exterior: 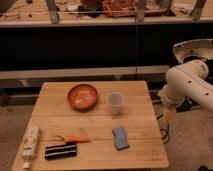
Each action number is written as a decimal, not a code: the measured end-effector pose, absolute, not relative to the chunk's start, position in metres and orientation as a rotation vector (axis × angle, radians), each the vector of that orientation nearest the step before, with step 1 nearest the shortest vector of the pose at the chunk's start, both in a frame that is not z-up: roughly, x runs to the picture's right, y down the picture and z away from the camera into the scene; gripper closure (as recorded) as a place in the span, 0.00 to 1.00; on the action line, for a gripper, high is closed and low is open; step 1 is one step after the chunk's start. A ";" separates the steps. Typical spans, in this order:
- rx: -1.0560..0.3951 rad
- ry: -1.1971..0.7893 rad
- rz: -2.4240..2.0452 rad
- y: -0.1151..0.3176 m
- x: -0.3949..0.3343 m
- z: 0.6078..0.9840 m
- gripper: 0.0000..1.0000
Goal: Place the white sponge in the ceramic bowl
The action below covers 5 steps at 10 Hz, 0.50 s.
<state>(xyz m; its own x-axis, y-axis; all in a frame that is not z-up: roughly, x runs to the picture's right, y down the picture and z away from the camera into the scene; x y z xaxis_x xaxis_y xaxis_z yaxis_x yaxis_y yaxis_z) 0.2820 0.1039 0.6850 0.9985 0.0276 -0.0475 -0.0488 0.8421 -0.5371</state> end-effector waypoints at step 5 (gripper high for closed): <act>-0.561 0.034 0.018 0.107 0.275 0.686 0.20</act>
